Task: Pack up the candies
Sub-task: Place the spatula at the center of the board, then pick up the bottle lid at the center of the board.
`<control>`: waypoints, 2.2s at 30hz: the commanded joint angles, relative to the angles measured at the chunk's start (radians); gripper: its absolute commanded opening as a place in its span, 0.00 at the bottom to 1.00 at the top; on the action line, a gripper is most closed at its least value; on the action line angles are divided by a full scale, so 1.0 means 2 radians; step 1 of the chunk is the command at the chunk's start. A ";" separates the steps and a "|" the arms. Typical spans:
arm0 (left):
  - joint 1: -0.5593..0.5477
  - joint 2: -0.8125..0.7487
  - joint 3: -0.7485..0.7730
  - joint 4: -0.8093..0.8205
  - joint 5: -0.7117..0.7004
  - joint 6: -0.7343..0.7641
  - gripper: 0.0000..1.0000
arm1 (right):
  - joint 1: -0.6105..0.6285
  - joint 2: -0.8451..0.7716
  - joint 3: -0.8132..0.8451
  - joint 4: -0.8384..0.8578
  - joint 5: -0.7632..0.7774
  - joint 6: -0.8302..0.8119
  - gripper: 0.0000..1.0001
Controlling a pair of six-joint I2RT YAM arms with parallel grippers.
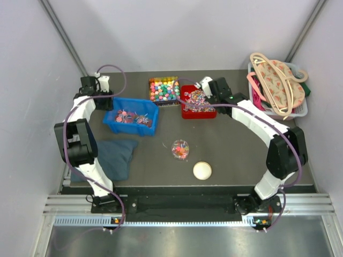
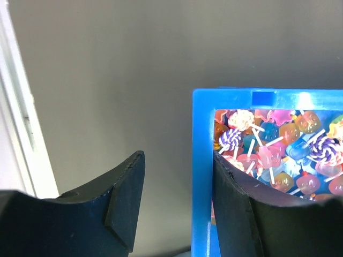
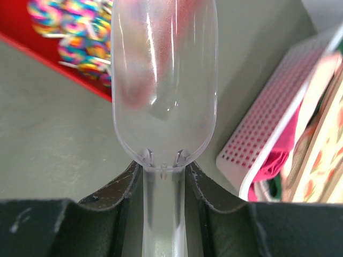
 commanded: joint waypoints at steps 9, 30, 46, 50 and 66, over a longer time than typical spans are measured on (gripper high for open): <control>0.022 0.025 0.051 0.010 -0.026 0.014 0.56 | -0.094 0.010 -0.050 0.095 0.004 0.082 0.00; 0.022 -0.053 0.041 0.018 0.123 -0.002 0.72 | -0.137 0.127 -0.049 0.122 -0.047 0.080 0.21; -0.014 -0.175 -0.010 0.016 0.234 -0.024 0.87 | -0.138 0.021 -0.054 0.088 -0.076 0.075 0.81; -0.027 -0.192 -0.031 0.019 0.234 -0.028 0.89 | -0.135 -0.029 -0.047 0.042 -0.112 0.075 0.82; -0.076 -0.244 -0.136 0.041 0.225 -0.013 0.90 | 0.073 -0.235 -0.229 -0.071 -0.264 -0.072 0.50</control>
